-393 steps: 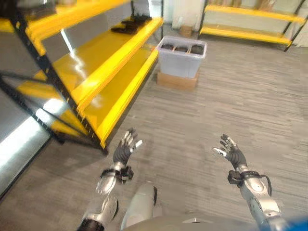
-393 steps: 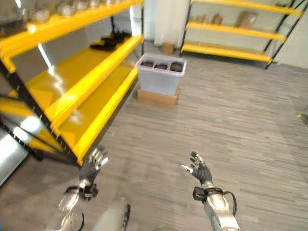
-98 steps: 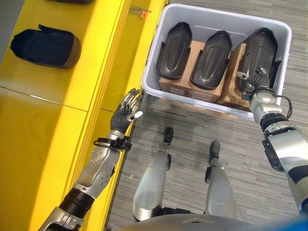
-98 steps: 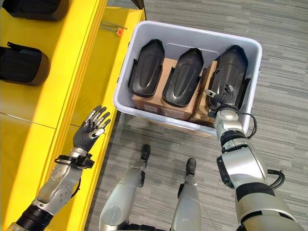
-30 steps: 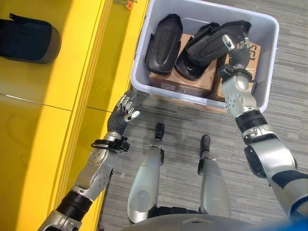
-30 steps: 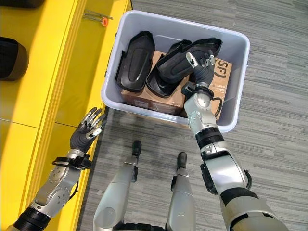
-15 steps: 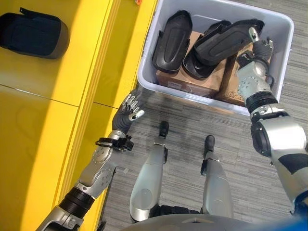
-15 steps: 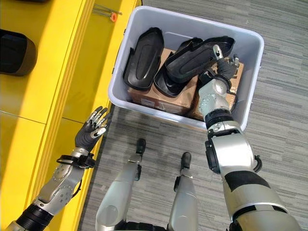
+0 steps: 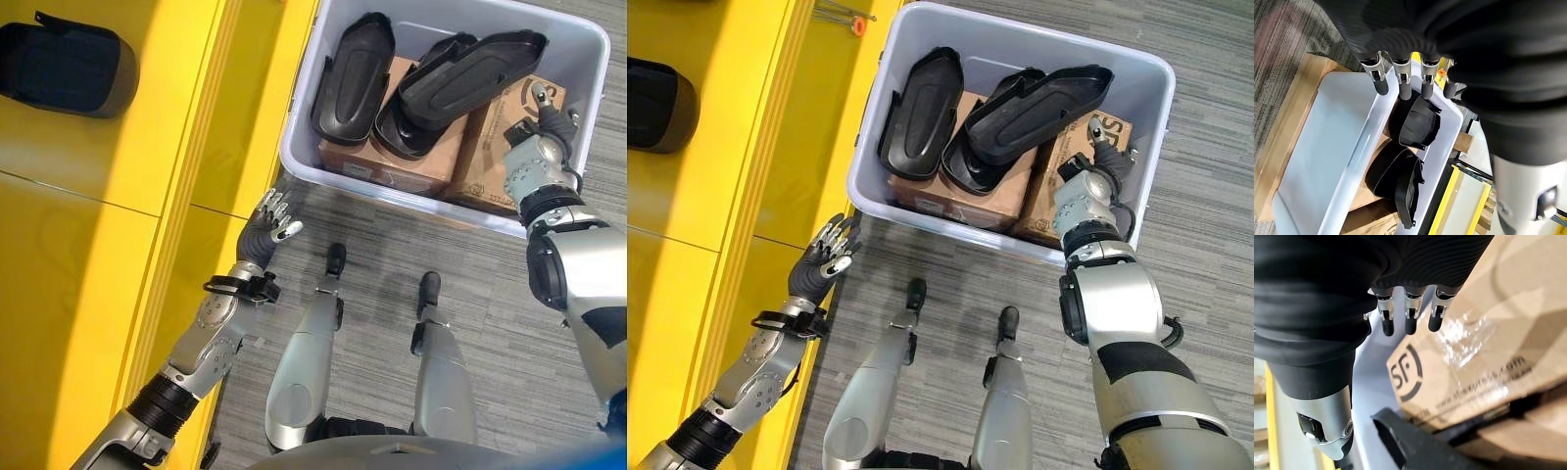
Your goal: Move parts from the plastic box to the shelf.
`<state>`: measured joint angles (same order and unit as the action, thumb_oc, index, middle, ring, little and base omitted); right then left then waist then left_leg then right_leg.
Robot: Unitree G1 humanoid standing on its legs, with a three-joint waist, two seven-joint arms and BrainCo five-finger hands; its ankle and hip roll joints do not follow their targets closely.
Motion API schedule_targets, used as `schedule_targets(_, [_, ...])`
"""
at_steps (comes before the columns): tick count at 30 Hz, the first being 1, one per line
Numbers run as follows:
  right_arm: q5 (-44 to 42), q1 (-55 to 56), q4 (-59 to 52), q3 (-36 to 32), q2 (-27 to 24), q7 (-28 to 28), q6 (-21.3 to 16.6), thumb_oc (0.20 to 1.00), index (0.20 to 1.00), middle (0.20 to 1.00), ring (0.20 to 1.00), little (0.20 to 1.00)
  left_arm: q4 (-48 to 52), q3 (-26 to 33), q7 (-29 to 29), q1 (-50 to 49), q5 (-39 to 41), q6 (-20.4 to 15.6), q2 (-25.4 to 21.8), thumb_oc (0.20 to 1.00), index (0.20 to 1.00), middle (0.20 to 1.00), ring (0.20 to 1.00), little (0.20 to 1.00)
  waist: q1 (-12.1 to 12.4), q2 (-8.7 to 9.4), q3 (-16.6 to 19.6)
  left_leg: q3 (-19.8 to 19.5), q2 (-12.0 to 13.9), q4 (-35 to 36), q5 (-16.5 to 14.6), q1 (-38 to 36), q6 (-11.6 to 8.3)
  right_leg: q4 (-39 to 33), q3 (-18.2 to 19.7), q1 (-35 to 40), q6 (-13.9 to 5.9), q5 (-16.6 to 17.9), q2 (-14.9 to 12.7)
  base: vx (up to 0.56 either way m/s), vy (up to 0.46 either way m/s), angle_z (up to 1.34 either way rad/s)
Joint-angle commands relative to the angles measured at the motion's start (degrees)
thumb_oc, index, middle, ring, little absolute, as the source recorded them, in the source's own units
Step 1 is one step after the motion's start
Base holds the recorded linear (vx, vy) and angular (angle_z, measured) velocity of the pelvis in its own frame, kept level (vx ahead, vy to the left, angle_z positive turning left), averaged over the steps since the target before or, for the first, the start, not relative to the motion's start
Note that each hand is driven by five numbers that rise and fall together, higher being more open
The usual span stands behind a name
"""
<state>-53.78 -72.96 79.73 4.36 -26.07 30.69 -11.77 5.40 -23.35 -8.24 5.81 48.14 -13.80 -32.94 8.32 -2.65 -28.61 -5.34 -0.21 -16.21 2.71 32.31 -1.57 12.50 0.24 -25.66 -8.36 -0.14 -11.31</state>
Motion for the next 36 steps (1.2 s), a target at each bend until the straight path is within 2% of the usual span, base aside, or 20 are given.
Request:
schedule_targets(1, [1.6, -3.5, -2.6, 2.7, -2.5, 0.4, -0.8, 1.0, 1.0, 1.0, 1.0, 1.0, 5.4, 0.8, -1.0, -0.7, -1.2, -2.6, -0.4, 1.0, 1.0, 1.0, 1.0, 1.0, 0.9, -0.22, 0.1, -2.4, 0.1, -4.5, -6.7, 2.5, 1.2, 1.2, -2.3, 2.3, 1.11, -2.5, -1.4, 0.02, 0.001, 0.05])
schedule_targets(10, [2.9, -5.5, -3.0, 5.2, -0.7, 0.2, -1.0, 1.0, 1.0, 1.0, 1.0, 1.0, 5.6, 0.8, -1.8, -0.4, -1.0, -3.2, 0.0, 1.0, 1.0, 1.0, 1.0, 1.0, 0.9, 0.62, -0.9, -3.0, -0.1, -5.3, -6.9, 3.8, 1.28, 1.5, -2.7, 2.0, 1.13, -2.6, -1.3, 0.01, -0.001, 0.04])
schedule_targets(22, [4.0, -6.9, -1.5, 6.0, -2.4, 0.7, -0.4, 1.0, 1.0, 1.0, 1.0, 1.0, 5.8, 0.3, -2.7, 0.3, -1.2, -3.8, 0.1, 1.0, 1.0, 1.0, 1.0, 1.0, 1.9, 1.31, -1.2, -3.9, -1.1, -6.5, -7.5, 6.1, 1.56, 1.9, -3.6, 1.4, 0.97, -2.9, -1.4, 0.01, 0.009, 0.08])
schedule_targets(26, [3.0, -6.3, -0.3, 5.1, -3.1, 1.1, -0.3, 1.0, 1.0, 1.0, 1.0, 1.0, 5.8, -0.1, -3.3, 0.7, -1.5, -3.9, 0.4, 1.0, 1.0, 1.0, 1.0, 1.0, 2.3, 1.04, -1.2, -4.4, -1.6, -7.1, -7.6, 8.0, 1.73, 2.2, -3.9, 0.2, 0.93, -3.0, -1.5, 0.01, 0.009, 0.06])
schedule_targets(36, [6.8, -5.8, 0.7, 7.8, -6.3, 2.3, 1.7, 1.0, 1.0, 1.0, 1.0, 1.0, 6.6, -1.0, -5.3, 0.6, -3.4, -4.3, 1.7, 1.0, 1.0, 1.0, 1.0, 1.0, 2.3, 0.42, -1.2, -5.3, -2.4, -8.6, -7.5, 15.1, 1.83, 3.3, -4.8, -5.9, 0.9, -3.1, -1.5, 0.02, 0.012, 0.04])
